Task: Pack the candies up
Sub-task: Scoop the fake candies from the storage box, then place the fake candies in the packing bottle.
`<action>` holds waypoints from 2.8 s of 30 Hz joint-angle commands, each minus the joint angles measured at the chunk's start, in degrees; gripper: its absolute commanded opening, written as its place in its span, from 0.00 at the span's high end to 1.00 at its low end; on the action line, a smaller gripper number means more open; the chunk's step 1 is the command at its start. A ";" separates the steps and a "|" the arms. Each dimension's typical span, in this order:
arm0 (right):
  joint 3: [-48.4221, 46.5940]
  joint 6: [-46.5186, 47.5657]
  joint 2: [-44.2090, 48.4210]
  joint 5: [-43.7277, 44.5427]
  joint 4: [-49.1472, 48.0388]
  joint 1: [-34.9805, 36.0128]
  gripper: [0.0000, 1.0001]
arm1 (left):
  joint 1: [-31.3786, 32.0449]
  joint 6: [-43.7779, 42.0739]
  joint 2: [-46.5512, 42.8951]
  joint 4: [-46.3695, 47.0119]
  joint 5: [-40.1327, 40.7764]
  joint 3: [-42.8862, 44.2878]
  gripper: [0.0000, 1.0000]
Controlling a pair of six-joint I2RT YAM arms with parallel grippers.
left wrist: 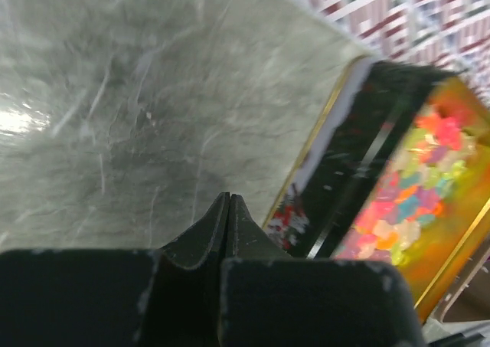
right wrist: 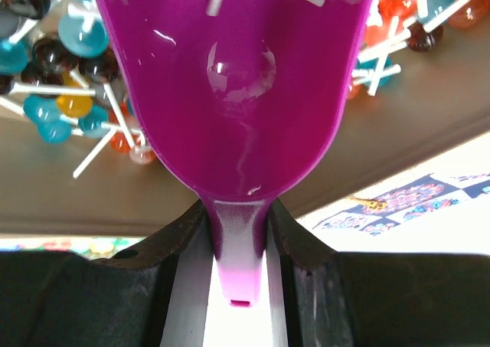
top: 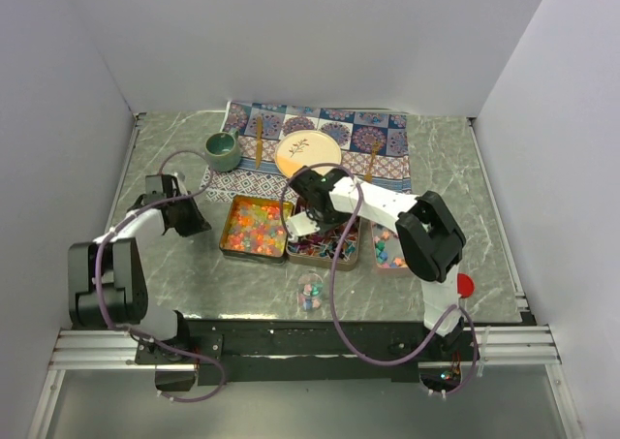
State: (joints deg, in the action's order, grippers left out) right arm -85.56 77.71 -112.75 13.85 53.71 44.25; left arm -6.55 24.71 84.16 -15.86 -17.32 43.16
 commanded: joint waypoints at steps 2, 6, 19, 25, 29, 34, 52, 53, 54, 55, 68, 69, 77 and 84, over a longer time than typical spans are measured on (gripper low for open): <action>8.11 4.80 6.31 0.83 -5.11 1.89 1.00 | 0.83 3.33 4.25 0.56 -1.84 0.61 0.99; 7.43 5.78 6.32 0.22 -4.85 3.82 1.00 | 2.50 5.26 4.79 1.96 -4.91 0.18 0.99; 1.97 2.00 2.18 -13.67 -2.03 -1.27 1.00 | 3.65 5.70 1.19 3.29 -6.50 -1.32 0.99; 4.08 4.38 5.78 -24.82 -0.80 -7.15 1.00 | 3.65 5.35 0.57 3.64 -7.03 -1.67 0.99; 4.53 4.56 7.54 -30.71 0.16 -9.79 1.00 | 3.73 5.09 -0.05 4.17 -7.46 -1.85 0.99; 5.92 4.20 9.38 -37.22 -0.01 -12.08 1.00 | 2.95 2.72 0.04 4.69 -9.04 -0.27 0.99; 4.28 -5.99 22.12 -44.09 -2.13 -19.55 1.00 | -1.80 -8.01 -0.40 5.13 -15.20 2.63 0.51; 3.30 -6.25 22.83 -43.30 -0.12 -19.47 1.00 | -2.50 -8.01 -0.84 5.40 -15.63 2.81 0.46; 2.34 -6.00 23.45 -41.98 1.20 -19.46 1.00 | -2.85 -8.27 -1.62 5.66 -16.42 2.90 0.41; 0.33 -5.73 24.50 -41.45 2.70 -19.29 1.00 | -3.21 -8.27 -1.80 5.57 -17.82 3.16 0.36; 1.27 -1.86 34.96 -31.16 19.23 -12.71 1.00 | -4.44 -7.66 -8.65 3.29 -16.34 6.68 0.31; 2.32 -2.04 35.40 -30.99 19.67 -12.35 1.00 | -4.53 -8.09 -10.32 2.94 -15.99 6.24 0.31; 6.19 -0.81 39.01 -23.88 22.92 -6.38 1.00 | -10.41 -11.08 -17.01 -2.95 -14.15 5.53 0.32; 6.54 -1.07 37.34 -14.03 22.93 0.39 1.00 | -10.94 -11.09 -20.17 -4.53 -13.53 5.10 0.32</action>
State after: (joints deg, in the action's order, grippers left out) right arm -79.35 76.38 -75.72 -6.98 76.23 42.02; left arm -17.21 14.63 66.72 -19.42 -31.20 47.99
